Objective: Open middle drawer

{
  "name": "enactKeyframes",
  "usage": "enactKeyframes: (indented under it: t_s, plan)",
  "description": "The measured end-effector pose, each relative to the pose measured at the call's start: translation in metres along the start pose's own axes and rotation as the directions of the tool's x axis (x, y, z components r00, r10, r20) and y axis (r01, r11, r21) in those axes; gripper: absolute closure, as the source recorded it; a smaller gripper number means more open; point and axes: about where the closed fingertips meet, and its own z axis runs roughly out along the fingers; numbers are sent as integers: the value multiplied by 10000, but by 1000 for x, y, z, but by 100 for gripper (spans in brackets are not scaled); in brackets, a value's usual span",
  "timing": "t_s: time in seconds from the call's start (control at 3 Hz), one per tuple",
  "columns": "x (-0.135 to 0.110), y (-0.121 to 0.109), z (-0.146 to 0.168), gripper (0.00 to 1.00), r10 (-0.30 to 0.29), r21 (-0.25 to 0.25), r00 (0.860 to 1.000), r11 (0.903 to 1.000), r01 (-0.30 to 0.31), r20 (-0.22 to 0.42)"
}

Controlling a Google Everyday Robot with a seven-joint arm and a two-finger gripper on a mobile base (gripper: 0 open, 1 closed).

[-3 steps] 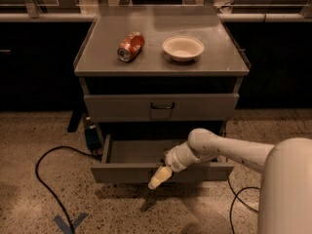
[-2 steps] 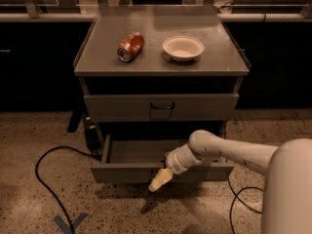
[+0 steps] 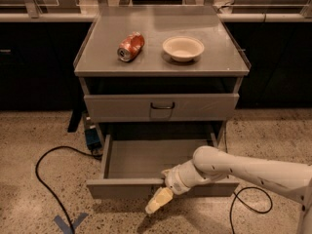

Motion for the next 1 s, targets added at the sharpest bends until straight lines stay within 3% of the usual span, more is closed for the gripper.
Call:
enactKeyframes:
  t_s: [1.0]
  plan:
    - [7, 12, 6, 0, 138, -319, 9999, 9994, -141, -99]
